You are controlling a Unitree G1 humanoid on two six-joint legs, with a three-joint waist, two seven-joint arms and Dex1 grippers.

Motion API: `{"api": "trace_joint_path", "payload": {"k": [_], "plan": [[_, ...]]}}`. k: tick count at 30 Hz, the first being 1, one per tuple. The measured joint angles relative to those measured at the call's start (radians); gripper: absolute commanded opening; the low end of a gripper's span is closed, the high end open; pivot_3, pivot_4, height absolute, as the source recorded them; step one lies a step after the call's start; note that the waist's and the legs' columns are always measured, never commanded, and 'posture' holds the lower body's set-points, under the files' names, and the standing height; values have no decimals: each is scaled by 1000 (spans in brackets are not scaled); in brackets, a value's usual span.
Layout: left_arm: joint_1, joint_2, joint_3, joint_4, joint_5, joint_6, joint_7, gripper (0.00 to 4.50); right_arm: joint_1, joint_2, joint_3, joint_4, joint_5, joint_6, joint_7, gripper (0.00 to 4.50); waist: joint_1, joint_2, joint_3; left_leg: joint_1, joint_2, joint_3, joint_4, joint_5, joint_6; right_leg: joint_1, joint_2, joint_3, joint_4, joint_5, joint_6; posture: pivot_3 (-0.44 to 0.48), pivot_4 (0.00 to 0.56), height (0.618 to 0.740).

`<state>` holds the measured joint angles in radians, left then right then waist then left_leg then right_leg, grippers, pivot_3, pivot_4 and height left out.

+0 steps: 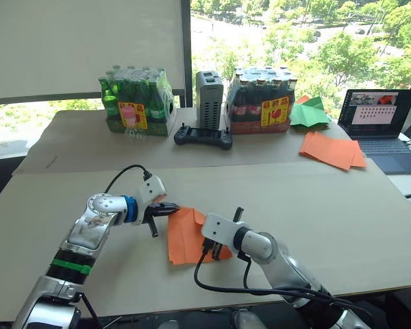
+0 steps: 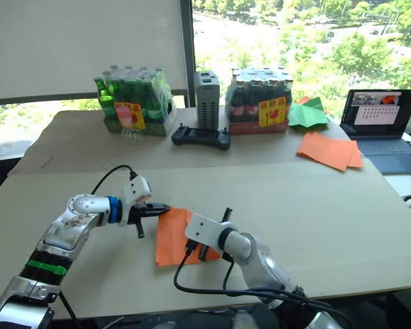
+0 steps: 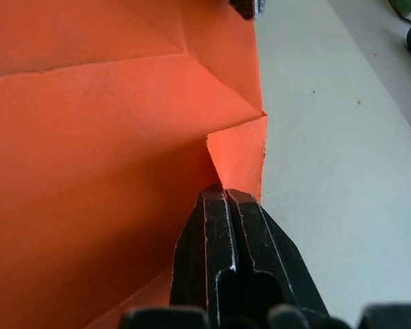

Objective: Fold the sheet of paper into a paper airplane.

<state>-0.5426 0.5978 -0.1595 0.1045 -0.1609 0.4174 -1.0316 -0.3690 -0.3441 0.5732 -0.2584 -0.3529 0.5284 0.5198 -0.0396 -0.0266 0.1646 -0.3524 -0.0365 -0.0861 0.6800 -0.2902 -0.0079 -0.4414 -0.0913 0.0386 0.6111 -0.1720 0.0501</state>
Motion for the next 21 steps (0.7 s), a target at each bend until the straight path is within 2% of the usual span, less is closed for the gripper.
{"api": "trace_joint_path", "payload": {"k": [11, 21], "plan": [[-122, -76, -28, 4, -7, 40, -5, 0, -6, 24, -2, 4, -10, 24, 20, 31, -4, 0, 0, 1, 0, 0, 0, 0, 0, 1, 0, 0, 0, 0, 0, 0, 150, 723], [-77, -106, -74, 131, 42, -1, 16, 0, -14, 40, -2, 17, -26, 24, 25, 31, -5, 0, 0, 1, 0, 0, 1, 0, 0, 1, 1, 0, 1, 0, 0, 0, 150, 723]]}}
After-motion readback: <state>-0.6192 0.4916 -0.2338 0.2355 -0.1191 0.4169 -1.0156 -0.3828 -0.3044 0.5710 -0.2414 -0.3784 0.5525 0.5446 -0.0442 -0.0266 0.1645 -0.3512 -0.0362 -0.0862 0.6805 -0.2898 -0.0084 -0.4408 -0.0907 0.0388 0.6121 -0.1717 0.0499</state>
